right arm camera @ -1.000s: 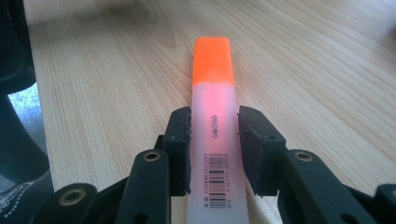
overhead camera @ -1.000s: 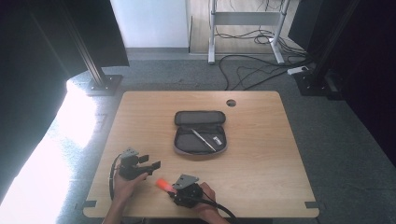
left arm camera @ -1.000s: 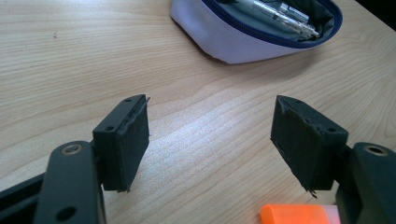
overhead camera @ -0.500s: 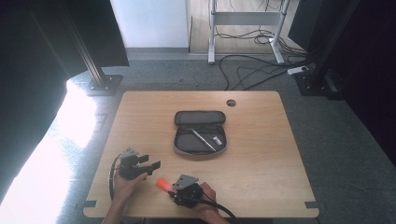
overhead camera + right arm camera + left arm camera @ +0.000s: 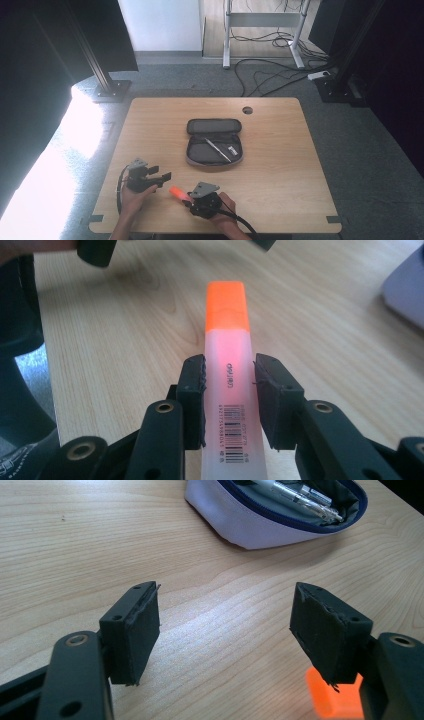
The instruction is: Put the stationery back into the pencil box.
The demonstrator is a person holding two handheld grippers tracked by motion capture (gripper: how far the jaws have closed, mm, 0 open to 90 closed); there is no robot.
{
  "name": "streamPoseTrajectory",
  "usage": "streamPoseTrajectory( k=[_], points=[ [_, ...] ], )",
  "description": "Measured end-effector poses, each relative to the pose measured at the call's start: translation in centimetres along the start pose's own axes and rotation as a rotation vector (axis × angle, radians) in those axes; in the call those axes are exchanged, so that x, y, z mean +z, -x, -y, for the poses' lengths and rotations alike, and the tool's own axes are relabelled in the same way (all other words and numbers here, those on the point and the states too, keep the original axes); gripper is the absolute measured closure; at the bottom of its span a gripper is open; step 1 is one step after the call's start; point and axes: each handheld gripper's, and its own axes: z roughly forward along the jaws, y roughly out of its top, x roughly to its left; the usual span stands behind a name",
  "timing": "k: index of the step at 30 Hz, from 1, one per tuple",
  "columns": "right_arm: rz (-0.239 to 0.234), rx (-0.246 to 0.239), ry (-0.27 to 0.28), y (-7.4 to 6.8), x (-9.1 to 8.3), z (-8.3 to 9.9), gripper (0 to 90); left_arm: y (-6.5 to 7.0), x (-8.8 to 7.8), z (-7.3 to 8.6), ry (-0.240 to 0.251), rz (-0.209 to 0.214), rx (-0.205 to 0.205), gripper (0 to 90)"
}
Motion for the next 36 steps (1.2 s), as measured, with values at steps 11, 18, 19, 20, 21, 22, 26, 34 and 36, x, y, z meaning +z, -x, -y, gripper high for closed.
streamPoseTrajectory(
  k=[11,18,19,20,21,22,26,34,36],
  points=[
    [0.023,0.027,0.051,1.2,-1.8,-0.5,65.6,-0.1,-0.1,0.0,0.0,-0.003,-0.004,28.7],
    [0.042,0.036,0.076,1.8,-2.7,-0.8,65.5,0.0,0.0,0.0,-0.003,-0.003,-0.003,28.7],
    [0.044,0.038,0.078,2.0,-2.8,-0.8,65.5,0.0,0.0,0.0,-0.003,-0.003,-0.003,28.7],
    [0.046,0.041,0.081,2.1,-2.9,-0.8,65.5,0.0,0.0,0.0,-0.003,-0.003,-0.003,28.7],
    [0.047,0.043,0.083,2.2,-3.1,-0.9,65.5,0.0,0.0,0.0,-0.003,-0.003,-0.003,28.7],
    [0.05,0.046,0.086,2.3,-3.2,-0.9,65.5,0.0,0.0,0.0,-0.004,-0.003,-0.003,28.7],
    [0.061,0.056,0.096,2.6,-3.5,-0.9,65.6,0.0,0.1,0.0,-0.005,-0.001,-0.004,28.7],
    [0.079,0.071,0.107,3.5,-3.9,-0.9,65.5,0.1,0.1,0.0,-0.009,0.0,0.0,28.7],
    [0.083,0.074,0.109,3.7,-4.0,-1.0,65.5,0.1,0.2,0.0,-0.01,0.0,0.001,28.7]
  ],
)
